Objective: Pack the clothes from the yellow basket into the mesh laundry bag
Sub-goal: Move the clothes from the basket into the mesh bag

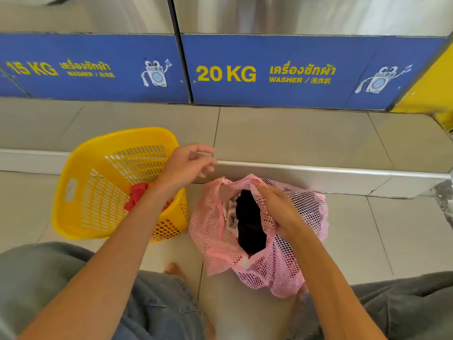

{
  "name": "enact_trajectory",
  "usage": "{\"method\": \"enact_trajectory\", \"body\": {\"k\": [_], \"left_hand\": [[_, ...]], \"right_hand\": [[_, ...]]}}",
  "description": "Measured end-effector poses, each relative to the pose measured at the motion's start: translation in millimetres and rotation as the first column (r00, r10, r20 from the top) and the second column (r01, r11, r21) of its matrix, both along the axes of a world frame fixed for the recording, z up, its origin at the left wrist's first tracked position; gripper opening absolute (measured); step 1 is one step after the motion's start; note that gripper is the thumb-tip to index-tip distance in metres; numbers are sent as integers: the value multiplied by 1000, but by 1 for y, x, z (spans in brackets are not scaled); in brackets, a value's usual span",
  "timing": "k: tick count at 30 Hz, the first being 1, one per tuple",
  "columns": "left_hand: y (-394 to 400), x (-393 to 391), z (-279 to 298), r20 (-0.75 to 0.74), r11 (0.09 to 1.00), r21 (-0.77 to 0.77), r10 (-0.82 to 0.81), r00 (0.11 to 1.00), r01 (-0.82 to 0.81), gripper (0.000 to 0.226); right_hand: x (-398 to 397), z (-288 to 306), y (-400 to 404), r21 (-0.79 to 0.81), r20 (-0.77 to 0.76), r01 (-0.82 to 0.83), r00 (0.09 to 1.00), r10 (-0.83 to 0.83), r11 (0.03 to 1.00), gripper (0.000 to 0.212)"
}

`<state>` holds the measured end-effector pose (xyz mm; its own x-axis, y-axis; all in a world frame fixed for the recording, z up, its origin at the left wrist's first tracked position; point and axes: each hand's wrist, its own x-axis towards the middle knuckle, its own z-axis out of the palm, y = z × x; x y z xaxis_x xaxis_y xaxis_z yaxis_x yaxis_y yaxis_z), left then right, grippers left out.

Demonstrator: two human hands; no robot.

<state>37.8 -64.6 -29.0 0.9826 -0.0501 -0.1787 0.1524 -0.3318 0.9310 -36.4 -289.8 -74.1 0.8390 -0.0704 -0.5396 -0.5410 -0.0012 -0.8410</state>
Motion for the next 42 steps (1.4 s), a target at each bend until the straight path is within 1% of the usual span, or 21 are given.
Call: {"method": "enact_trajectory", "body": {"k": [3,5,6,9,10,11,12,14,15,16,18,19,21,22,23,25,28,32,36,39,42], "left_hand": [[38,11,-6,-34,954,-57,293,955,-295,12],[62,17,-24,-82,899,82,436,896,-430,10],[72,19,-37,-104,885,196,447,888,-423,9],[91,19,-76,-259,887,411,335,906,-211,15],[96,19,-88,-313,882,454,290,905,-125,10],[100,19,-98,-371,898,436,232,899,-51,7],[103,22,-107,-419,927,376,166,892,4,20],[106,29,-119,-433,946,313,63,899,85,68],[105,33,-123,-416,926,356,36,909,127,89],[105,38,-129,-406,902,402,23,913,156,98],[102,49,-140,-421,872,454,29,907,182,98],[101,55,-145,-440,829,513,30,898,224,99],[103,63,-156,-482,657,662,5,876,360,105],[104,65,-161,-493,607,685,-20,870,403,106],[104,66,-163,-483,613,682,-32,875,399,102],[109,67,-170,-360,672,686,-20,933,279,86],[116,66,-171,-221,684,715,25,975,145,67],[120,63,-159,-157,707,707,160,975,-2,58],[121,63,-118,-67,711,669,347,936,-215,49],[122,57,-65,14,733,515,511,860,-444,42],[121,38,-2,-65,798,154,597,799,-583,34]], "right_hand": [[3,0,7,28,-8,5,1000,-5,1000,28],[6,1,9,60,-23,20,1000,-19,998,27],[9,0,9,69,-29,30,999,-28,997,28],[17,-4,10,100,-56,42,998,-37,994,32],[18,-6,10,113,-64,45,997,-38,993,33],[20,-9,10,125,-71,41,997,-32,991,34],[21,-12,10,131,-77,31,997,-21,991,34],[24,-17,11,140,-90,19,996,-7,990,36],[25,-18,11,142,-96,19,995,-5,990,35],[27,-20,11,142,-100,23,995,-9,990,35],[30,-24,11,142,-116,41,993,-25,989,36],[32,-26,10,143,-129,48,991,-29,989,38],[34,-29,9,147,-146,40,989,-18,988,40],[34,-30,9,152,-151,34,989,-11,988,38],[35,-31,8,156,-156,33,988,-8,987,37],[36,-33,9,144,-163,39,987,-15,989,36],[36,-33,9,110,-175,38,984,-18,993,39],[34,-28,12,79,-152,45,988,-33,996,41],[28,-24,13,72,-129,76,989,-66,995,41],[23,-17,15,59,-112,65,992,-58,996,43],[17,-10,14,60,-65,60,996,-56,996,46]]}}
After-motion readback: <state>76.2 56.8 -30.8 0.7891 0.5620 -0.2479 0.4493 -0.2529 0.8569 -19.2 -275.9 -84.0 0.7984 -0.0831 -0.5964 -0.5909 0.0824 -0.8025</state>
